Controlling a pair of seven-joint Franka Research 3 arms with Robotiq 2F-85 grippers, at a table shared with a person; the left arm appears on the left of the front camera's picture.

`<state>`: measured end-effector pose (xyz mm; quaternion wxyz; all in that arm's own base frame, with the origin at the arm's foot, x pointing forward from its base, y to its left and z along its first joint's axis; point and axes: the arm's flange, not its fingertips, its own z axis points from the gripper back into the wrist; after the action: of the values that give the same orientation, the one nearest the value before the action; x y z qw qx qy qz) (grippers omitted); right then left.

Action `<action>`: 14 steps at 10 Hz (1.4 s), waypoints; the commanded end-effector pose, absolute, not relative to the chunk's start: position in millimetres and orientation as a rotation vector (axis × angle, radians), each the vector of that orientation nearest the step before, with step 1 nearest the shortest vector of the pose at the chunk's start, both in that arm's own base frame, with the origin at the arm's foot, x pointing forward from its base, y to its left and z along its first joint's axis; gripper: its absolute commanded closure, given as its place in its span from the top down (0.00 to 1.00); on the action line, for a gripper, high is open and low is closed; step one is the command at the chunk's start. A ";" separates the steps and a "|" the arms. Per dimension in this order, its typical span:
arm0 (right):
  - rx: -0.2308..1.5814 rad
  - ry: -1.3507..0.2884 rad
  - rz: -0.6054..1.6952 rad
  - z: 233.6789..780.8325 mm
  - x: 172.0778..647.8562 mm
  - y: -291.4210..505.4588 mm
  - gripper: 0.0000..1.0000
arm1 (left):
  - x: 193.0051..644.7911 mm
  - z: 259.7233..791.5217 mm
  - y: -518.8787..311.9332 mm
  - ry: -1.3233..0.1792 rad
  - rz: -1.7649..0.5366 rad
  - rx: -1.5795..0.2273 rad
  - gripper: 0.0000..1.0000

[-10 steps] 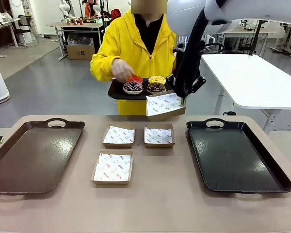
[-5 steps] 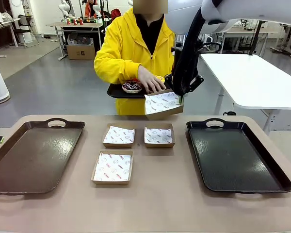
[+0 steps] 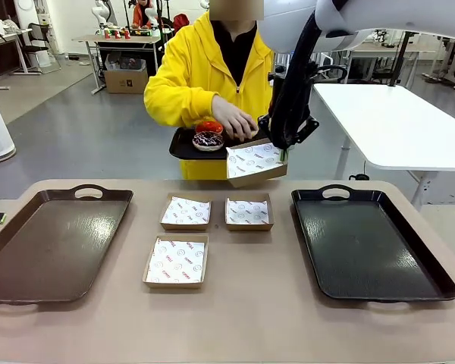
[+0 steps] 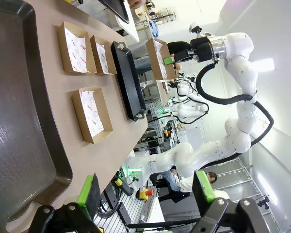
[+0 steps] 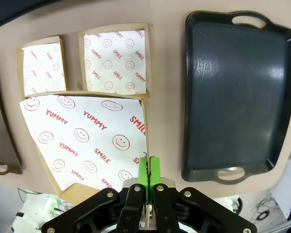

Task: Individually package the donuts and arrange them on the tray.
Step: Place the picked Paper togo box on the Handle tray while simultaneously picking up another Paper togo box from the table with the other hand.

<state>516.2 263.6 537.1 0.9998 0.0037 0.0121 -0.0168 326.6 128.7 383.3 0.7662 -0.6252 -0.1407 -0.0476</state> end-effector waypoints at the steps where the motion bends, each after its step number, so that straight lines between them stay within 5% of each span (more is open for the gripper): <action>1: 0.001 0.026 -0.037 534.7 511.0 259.9 0.00 | 325.7 385.1 128.1 -0.333 -0.108 -1.374 1.00; 14: 0.001 0.026 -0.037 534.7 511.0 259.9 0.00 | 325.7 385.1 128.1 -0.333 -0.108 -1.374 1.00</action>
<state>516.3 263.5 537.0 0.9998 0.0036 0.0122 -0.0169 326.6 128.7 383.3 0.7662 -0.6252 -0.1407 -0.0476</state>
